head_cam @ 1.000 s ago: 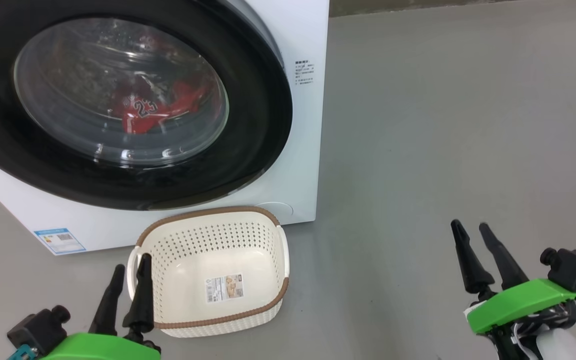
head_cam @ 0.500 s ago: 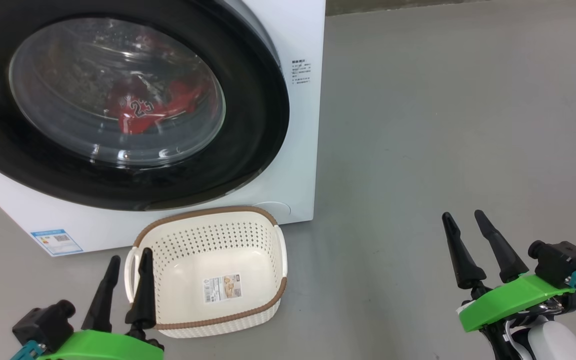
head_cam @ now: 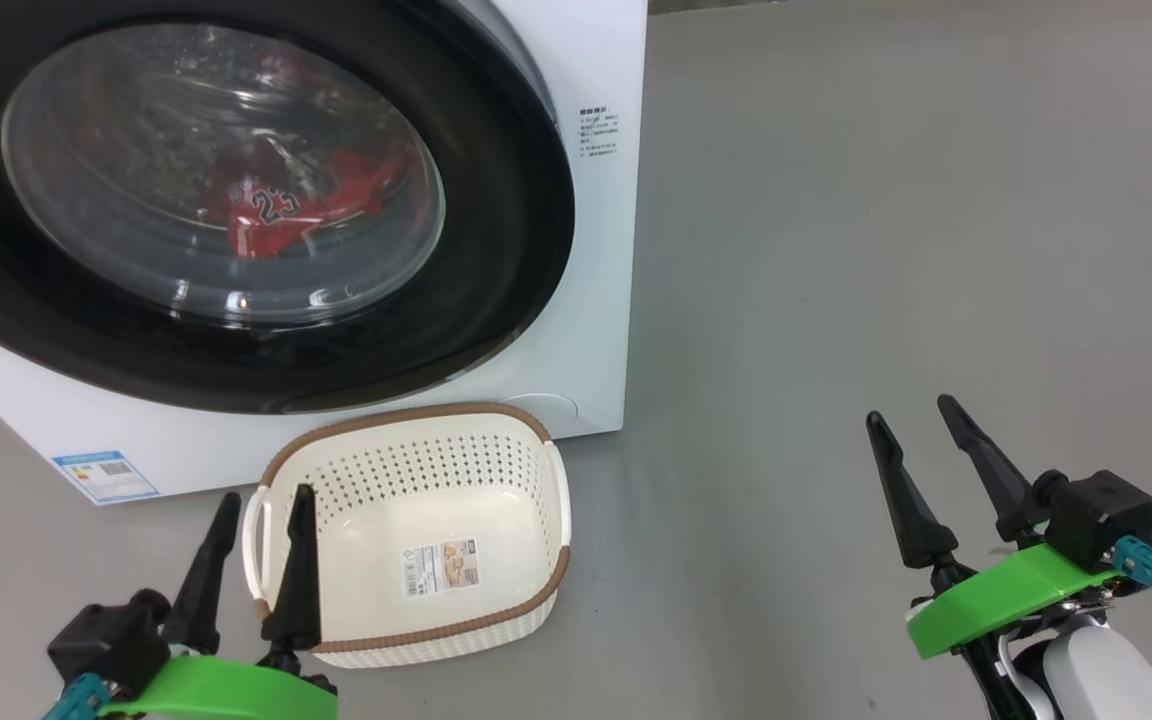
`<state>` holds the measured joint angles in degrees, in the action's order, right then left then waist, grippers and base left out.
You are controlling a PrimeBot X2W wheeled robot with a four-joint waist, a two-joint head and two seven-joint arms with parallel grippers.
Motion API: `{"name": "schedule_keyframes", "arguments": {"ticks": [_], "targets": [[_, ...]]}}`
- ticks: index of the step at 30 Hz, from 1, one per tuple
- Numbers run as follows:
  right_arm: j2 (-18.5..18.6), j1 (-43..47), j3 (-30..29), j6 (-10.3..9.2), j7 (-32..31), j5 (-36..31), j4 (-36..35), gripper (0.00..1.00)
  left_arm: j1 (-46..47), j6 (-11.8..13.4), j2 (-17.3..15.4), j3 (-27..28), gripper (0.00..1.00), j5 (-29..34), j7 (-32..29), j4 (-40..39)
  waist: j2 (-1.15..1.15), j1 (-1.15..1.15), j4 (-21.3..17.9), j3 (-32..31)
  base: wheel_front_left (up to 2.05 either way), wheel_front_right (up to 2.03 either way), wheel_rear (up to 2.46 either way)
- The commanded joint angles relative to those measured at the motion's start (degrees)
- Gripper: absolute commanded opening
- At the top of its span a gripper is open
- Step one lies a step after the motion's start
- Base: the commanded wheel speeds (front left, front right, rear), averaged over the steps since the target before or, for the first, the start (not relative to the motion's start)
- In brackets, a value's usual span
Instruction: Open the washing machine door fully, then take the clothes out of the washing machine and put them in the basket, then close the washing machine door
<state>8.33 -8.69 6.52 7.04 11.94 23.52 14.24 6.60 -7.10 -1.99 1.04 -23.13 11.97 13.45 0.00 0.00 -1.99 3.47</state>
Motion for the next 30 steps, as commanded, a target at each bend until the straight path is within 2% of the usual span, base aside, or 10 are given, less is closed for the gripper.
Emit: {"name": "schedule_keyframes", "arguments": {"ticks": [1,14,29,30], "targets": [[0.87,-2.35,1.43,0.4,0.96,-2.12,-1.7,1.0,2.41,-0.34,-0.77,1.51,1.0,2.25,0.92,-1.93,0.0,0.0,-0.18,0.15,0.0,0.0,0.0],[1.28,-3.26,2.4,0.45,2.99,-9.45,-2.0,1.0,2.98,-0.38,-0.88,1.6,1.0,10.15,2.95,-2.32,0.0,0.0,-0.75,0.71,0.0,0.0,0.0],[0.85,-3.17,2.22,0.45,3.06,-8.83,-1.92,1.0,3.28,-0.39,-0.89,1.35,1.0,10.7,3.03,-2.14,0.0,0.0,-0.22,1.02,0.0,0.0,0.0],[0.78,-3.21,2.31,0.45,3.06,-8.43,-1.8,0.79,3.27,-0.39,-0.89,1.33,1.0,10.68,3.03,-2.12,0.0,0.0,-0.17,1.06,0.0,0.0,0.0]]}}
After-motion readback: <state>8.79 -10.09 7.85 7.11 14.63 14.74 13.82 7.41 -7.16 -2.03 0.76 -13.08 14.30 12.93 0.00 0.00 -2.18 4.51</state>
